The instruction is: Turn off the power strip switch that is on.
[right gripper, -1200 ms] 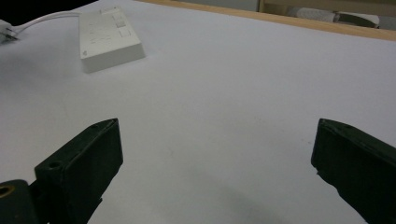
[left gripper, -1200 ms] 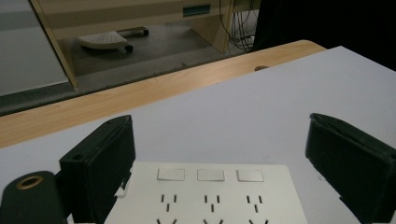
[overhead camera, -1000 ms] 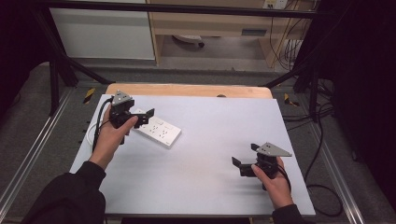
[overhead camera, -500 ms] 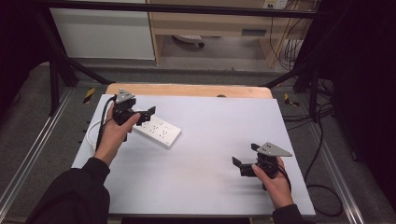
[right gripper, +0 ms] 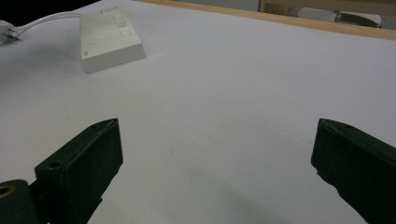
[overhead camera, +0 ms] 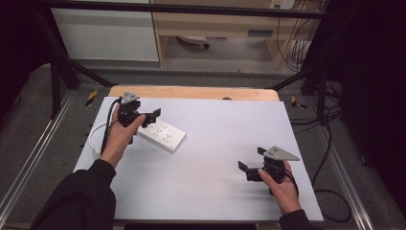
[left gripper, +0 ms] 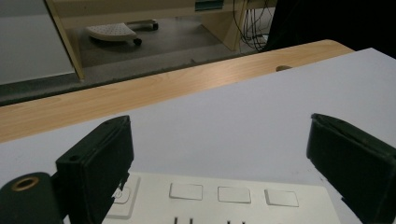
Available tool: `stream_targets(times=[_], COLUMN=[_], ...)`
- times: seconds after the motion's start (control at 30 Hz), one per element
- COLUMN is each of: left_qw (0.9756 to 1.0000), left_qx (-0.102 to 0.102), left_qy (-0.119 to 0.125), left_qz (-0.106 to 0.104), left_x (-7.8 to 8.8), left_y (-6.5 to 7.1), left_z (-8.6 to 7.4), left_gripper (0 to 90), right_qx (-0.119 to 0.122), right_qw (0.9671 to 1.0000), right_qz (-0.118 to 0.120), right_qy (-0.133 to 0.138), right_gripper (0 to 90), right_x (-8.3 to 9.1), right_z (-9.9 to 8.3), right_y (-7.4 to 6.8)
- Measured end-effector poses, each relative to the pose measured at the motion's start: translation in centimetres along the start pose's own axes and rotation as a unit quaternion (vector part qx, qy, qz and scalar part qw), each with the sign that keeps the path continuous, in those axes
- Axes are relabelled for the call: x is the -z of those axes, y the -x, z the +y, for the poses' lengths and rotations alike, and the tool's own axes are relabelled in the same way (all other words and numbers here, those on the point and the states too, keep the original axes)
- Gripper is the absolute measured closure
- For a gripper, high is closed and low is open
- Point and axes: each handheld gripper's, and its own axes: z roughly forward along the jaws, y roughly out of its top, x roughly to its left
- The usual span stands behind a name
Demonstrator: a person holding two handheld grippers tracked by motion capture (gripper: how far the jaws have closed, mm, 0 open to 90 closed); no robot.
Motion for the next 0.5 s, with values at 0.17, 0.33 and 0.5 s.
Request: stream_targets(times=[0.17,0.33,0.5], left_qw=[1.0000,0.9999,0.9998], left_qx=[0.003,-0.004,-0.010], left_qy=[-0.004,-0.008,-0.013], left_qz=[0.003,0.005,0.009], left_x=[-0.5,-1.0,-1.5], left_y=[-0.1,-0.1,-0.2], left_z=[-0.2,-0.4,-0.6], left_gripper=[7.6,7.8,8.0], right_qx=[0.000,0.001,0.001], right_qw=[1.0000,1.0000,1.0000], right_qz=[0.000,0.001,0.000], right_qy=[0.001,0.000,-0.001], right_gripper=[2.6,2.6,2.6], right_x=[0.0,0.0,0.0], right_z=[0.0,0.0,0.0], right_y=[0.0,0.0,0.0])
